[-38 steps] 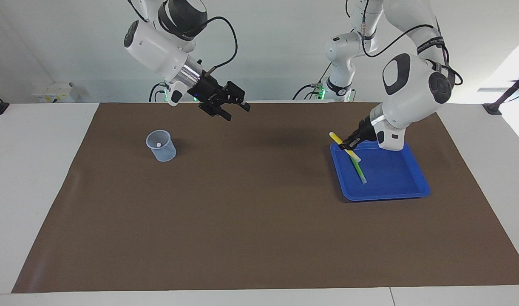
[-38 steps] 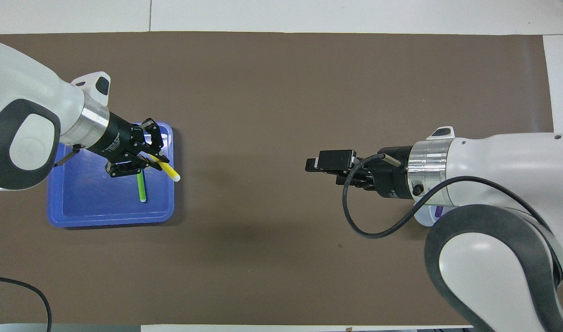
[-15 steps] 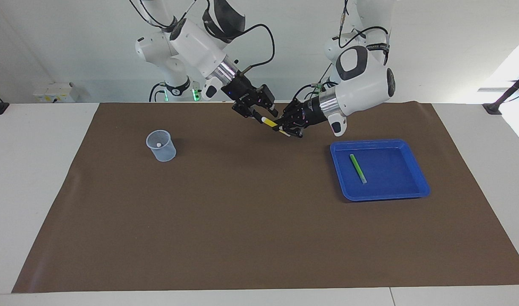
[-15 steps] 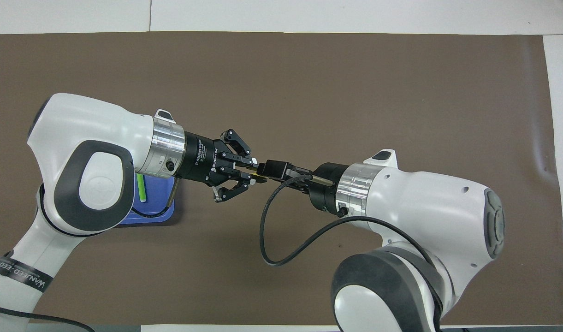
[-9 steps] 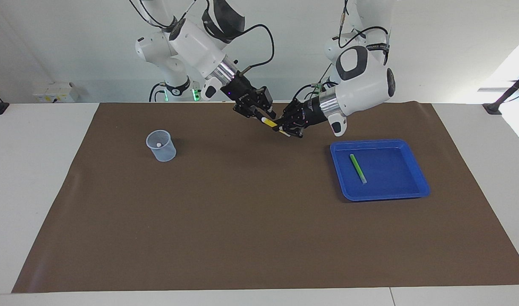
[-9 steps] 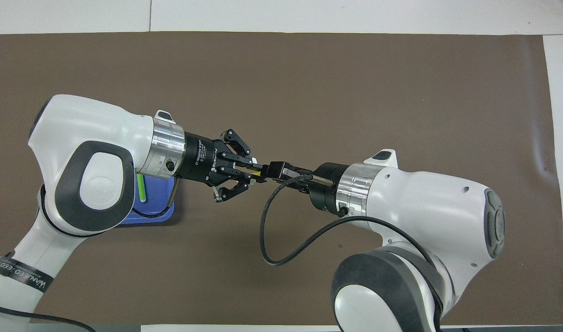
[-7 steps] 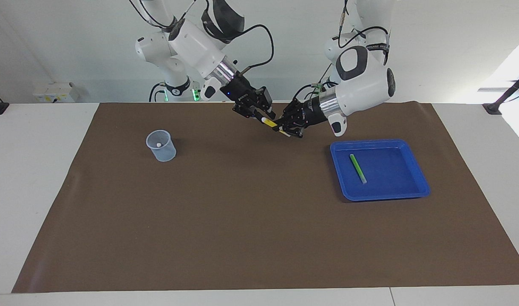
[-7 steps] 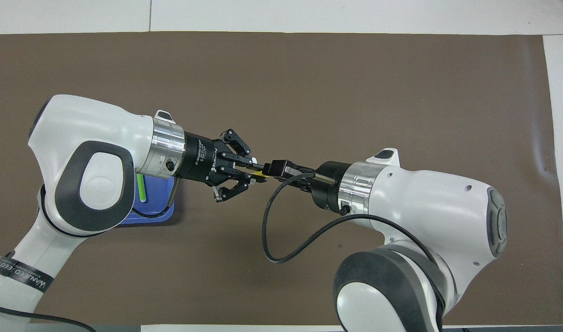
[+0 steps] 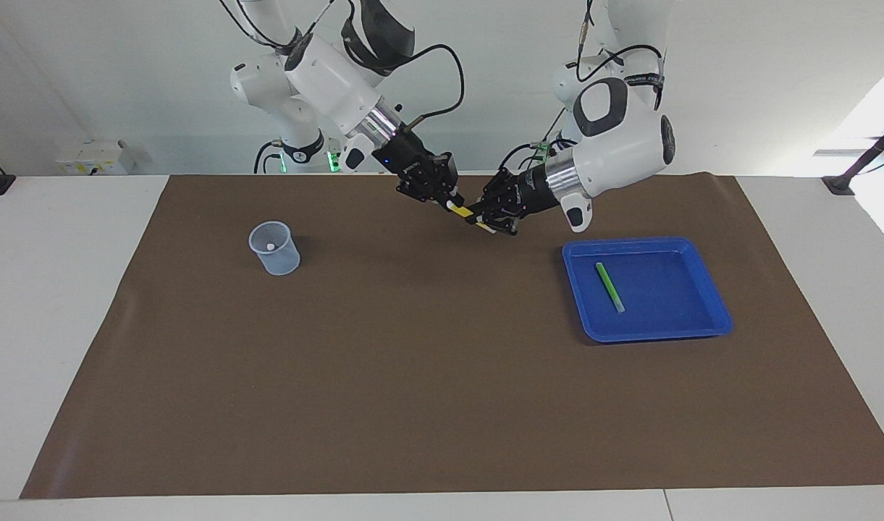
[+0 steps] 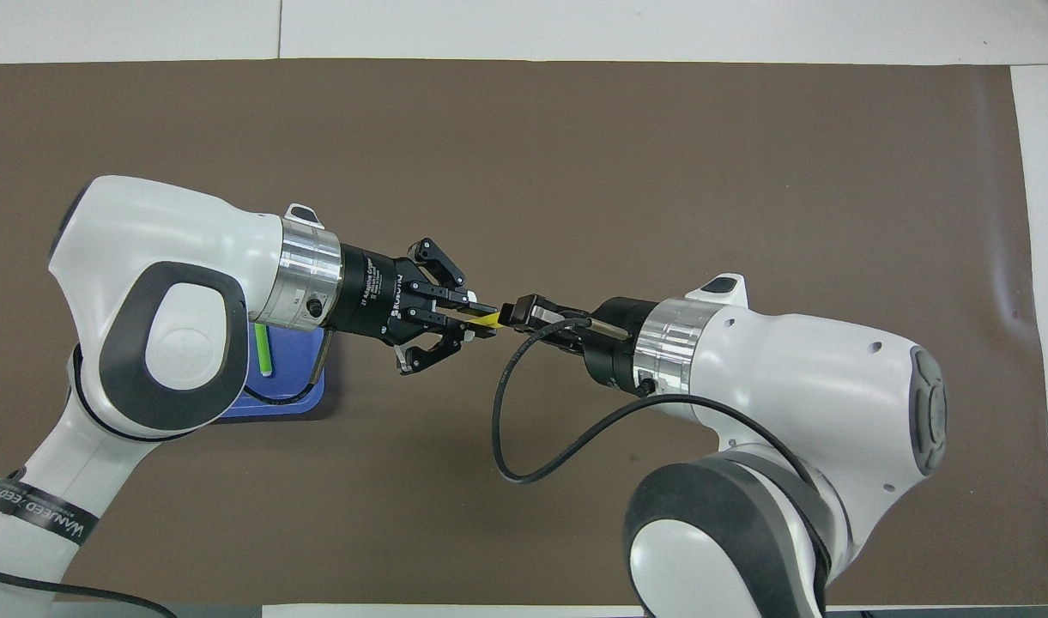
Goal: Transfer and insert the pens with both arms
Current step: 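Carry the yellow pen to the cup with the right gripper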
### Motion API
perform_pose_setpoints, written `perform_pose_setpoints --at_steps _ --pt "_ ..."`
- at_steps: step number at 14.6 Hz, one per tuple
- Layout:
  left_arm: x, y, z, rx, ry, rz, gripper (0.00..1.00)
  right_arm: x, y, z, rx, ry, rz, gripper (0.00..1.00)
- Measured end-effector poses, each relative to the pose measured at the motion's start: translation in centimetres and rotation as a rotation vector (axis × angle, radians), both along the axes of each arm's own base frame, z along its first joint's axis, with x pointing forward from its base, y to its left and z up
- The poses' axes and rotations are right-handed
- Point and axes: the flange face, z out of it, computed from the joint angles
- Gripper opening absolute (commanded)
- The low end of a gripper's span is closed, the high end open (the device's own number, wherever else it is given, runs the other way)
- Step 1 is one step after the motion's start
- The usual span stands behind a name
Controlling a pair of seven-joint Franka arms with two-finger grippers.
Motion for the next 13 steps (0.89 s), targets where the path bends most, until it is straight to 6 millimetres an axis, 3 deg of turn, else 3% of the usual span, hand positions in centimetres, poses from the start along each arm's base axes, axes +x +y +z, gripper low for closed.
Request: perform_pose_setpoints --at_steps 3,4,5,10,13 --pt "0.0 0.0 0.0 0.000 -0.001 0.001 0.00 0.0 0.0 0.0 0.000 0.000 -0.001 0.00" --pt "0.0 0.0 0.0 0.000 -0.002 0.002 0.71 0.0 0.0 0.0 0.000 0.000 -0.001 0.00" --pt "0.0 0.0 0.0 0.000 -0.004 0.003 1.00 0.1 -0.1 0.0 0.000 0.000 -0.002 0.00" --pt "0.1 0.1 1.1 0.004 -0.045 0.029 1.00 0.9 -2.2 -0.3 -0.032 0.036 0.025 0.00" --pt "0.2 0.4 1.4 0.016 -0.060 0.029 1.00 1.5 -6.5 0.6 -0.196 0.042 0.186 0.00"
